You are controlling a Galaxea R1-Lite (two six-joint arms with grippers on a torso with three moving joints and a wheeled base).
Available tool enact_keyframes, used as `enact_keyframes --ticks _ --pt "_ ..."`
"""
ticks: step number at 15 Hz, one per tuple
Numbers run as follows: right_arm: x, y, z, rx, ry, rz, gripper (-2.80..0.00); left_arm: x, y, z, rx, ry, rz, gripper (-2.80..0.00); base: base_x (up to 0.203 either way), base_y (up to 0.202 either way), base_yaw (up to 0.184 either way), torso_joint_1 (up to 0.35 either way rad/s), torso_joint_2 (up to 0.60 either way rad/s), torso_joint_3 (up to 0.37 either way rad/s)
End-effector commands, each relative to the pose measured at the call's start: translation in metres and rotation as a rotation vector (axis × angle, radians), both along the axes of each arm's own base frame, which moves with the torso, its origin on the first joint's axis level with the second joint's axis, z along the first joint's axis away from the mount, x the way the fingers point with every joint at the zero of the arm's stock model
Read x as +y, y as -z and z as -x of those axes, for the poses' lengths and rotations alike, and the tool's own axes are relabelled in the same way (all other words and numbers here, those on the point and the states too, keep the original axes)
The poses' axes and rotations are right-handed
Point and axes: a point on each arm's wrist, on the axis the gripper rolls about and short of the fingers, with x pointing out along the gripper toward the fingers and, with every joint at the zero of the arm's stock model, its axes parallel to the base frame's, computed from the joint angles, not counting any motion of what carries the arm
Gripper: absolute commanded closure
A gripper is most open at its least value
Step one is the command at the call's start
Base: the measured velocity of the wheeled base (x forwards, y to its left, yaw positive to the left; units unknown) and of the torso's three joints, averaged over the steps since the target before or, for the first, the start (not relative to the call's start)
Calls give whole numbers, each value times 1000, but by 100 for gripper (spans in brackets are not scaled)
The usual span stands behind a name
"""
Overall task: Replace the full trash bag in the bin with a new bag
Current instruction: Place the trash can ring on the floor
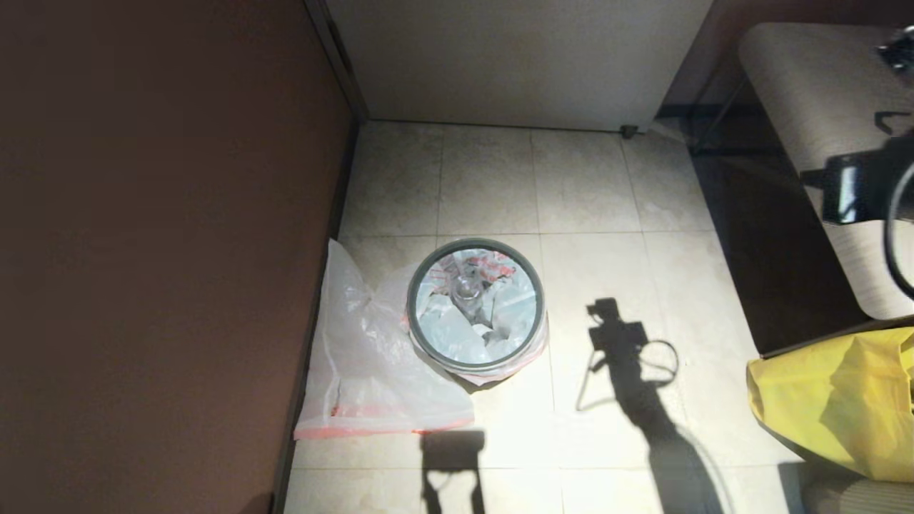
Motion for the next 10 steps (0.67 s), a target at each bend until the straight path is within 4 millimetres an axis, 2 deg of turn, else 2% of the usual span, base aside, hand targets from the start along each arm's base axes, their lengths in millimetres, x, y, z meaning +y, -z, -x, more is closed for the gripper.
enact_keyframes --ticks 1,3,5,7,8,10 --pt "36 28 -73 112 -40 -12 0 0 0 0 0 -1 0 0 0 0 0 0 0 0" --pt "62 46 -94 190 -117 -38 0 0 0 0 0 -1 0 0 0 0 0 0 0 0" --pt "92 77 -111 292 -176 -24 0 0 0 0 0 -1 0 0 0 0 0 0 0 0" --pt "120 104 -120 371 -184 -98 0 0 0 0 0 -1 0 0 0 0 0 0 0 0" --pt "132 120 -124 420 -179 -126 0 0 0 0 0 -1 1 0 0 0 0 0 0 0" --pt "142 141 -129 488 -150 -183 0 0 0 0 0 -1 0 0 0 0 0 0 0 0"
